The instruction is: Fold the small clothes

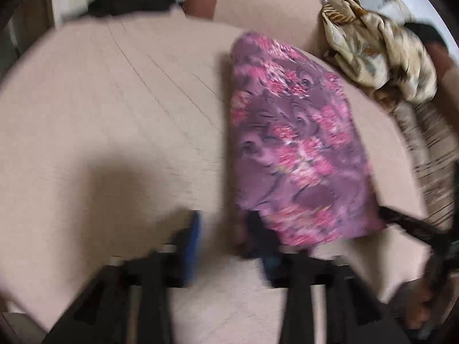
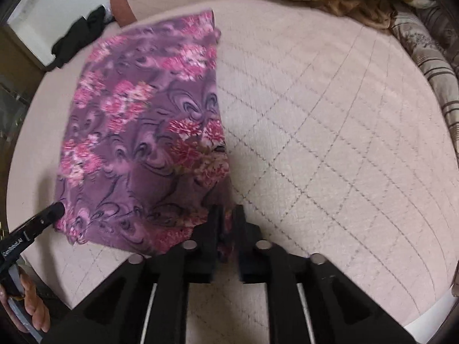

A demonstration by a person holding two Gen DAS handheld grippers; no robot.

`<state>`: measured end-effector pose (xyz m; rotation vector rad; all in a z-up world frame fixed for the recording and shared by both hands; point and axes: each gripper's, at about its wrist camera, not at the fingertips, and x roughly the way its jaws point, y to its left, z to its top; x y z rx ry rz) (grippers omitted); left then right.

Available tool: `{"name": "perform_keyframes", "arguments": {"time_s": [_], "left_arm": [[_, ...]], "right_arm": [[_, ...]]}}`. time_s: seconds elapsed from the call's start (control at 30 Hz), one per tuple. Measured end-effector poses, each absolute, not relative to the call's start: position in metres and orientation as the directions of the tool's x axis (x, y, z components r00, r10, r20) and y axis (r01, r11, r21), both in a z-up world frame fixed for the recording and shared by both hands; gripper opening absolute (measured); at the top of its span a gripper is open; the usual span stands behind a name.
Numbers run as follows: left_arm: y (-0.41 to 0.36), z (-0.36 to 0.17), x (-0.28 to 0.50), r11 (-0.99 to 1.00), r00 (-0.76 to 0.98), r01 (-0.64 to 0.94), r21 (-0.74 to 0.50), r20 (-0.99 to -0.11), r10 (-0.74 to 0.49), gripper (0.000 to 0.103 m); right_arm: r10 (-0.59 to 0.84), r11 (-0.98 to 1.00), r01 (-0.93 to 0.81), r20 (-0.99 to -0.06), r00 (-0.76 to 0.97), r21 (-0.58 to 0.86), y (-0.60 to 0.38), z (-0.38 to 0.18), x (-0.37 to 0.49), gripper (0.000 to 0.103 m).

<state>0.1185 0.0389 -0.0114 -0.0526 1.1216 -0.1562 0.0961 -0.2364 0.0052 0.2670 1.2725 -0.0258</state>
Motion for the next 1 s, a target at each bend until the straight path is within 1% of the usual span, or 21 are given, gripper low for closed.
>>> {"name": "perform_keyframes", "arguments": {"time_s": [0.03, 0.07, 0.1, 0.13, 0.17, 0.2, 0.23, 0.3, 0.37, 0.4, 0.47, 0.57, 0.67, 0.8, 0.87, 1.0], "left_arm": [[0.037, -0.009, 0.111, 0.990, 0.442, 0.109, -0.085, -0.888, -0.125, 0.066], [0.033, -0.004, 0.098, 0.991, 0.464, 0.120, -0.051, -0.880, -0.102, 0.068], [0.032, -0.001, 0.091, 0.991, 0.476, 0.128, -0.043, -0.874, -0.100, 0.068], [0.028, 0.005, 0.081, 0.989, 0.492, 0.145, -0.033, -0.865, -0.101, 0.068], [0.022, 0.014, 0.067, 0.986, 0.520, 0.167, -0.006, -0.849, -0.093, 0.071], [0.021, 0.019, 0.058, 0.984, 0.540, 0.176, 0.014, -0.838, -0.085, 0.075], [0.018, 0.028, 0.048, 0.983, 0.569, 0.179, 0.037, -0.819, -0.072, 0.077], [0.014, 0.047, 0.023, 0.981, 0.632, 0.176, 0.082, -0.774, -0.049, 0.087], [0.015, 0.065, -0.001, 0.980, 0.681, 0.167, 0.109, -0.732, -0.034, 0.092], [0.017, 0.071, -0.012, 0.979, 0.694, 0.163, 0.120, -0.719, -0.027, 0.092], [0.019, 0.080, -0.027, 0.978, 0.691, 0.164, 0.129, -0.723, -0.020, 0.092], [0.025, 0.091, -0.054, 0.983, 0.689, 0.121, 0.137, -0.724, 0.016, 0.092], [0.028, 0.105, -0.070, 0.987, 0.660, 0.124, 0.101, -0.751, -0.006, 0.092], [0.029, 0.133, -0.092, 0.989, 0.678, 0.114, 0.091, -0.735, -0.011, 0.092], [0.026, 0.146, -0.097, 0.988, 0.675, 0.120, 0.100, -0.737, -0.007, 0.097], [0.025, 0.167, -0.107, 0.989, 0.692, 0.110, 0.103, -0.722, -0.002, 0.097]], "right_arm": [[0.118, 0.968, 0.175, -0.943, 0.311, 0.179, -0.237, 0.010, 0.088, 0.035], [0.117, 0.968, 0.173, -0.935, 0.335, 0.183, -0.235, 0.017, 0.078, 0.042], [0.123, 0.967, 0.165, -0.925, 0.361, 0.193, -0.232, 0.025, 0.068, 0.056], [0.124, 0.967, 0.161, -0.914, 0.385, 0.199, -0.227, 0.033, 0.057, 0.060], [0.126, 0.967, 0.154, -0.904, 0.408, 0.204, -0.222, 0.042, 0.046, 0.061], [0.129, 0.968, 0.139, -0.893, 0.432, 0.208, -0.215, 0.049, 0.038, 0.061], [0.124, 0.970, 0.132, -0.883, 0.452, 0.203, -0.207, 0.056, 0.032, 0.066], [0.119, 0.966, 0.142, -0.864, 0.489, 0.214, -0.203, 0.068, 0.012, 0.073], [0.125, 0.959, 0.159, -0.852, 0.508, 0.236, -0.197, 0.075, 0.000, 0.073], [0.128, 0.954, 0.167, -0.843, 0.523, 0.249, -0.198, 0.082, -0.012, 0.074], [0.118, 0.952, 0.176, -0.831, 0.543, 0.250, -0.196, 0.087, -0.019, 0.075], [0.080, 0.960, 0.178, -0.823, 0.562, 0.215, -0.188, 0.107, -0.043, 0.079], [0.087, 0.966, 0.153, -0.823, 0.562, 0.206, -0.182, 0.122, -0.059, 0.079], [0.029, 0.986, 0.118, -0.815, 0.579, 0.119, -0.169, 0.151, -0.081, 0.079], [0.046, 0.986, 0.100, -0.796, 0.604, 0.133, -0.166, 0.166, -0.089, 0.079], [0.064, 0.987, 0.078, -0.780, 0.622, 0.143, -0.160, 0.190, -0.098, 0.079]]}}
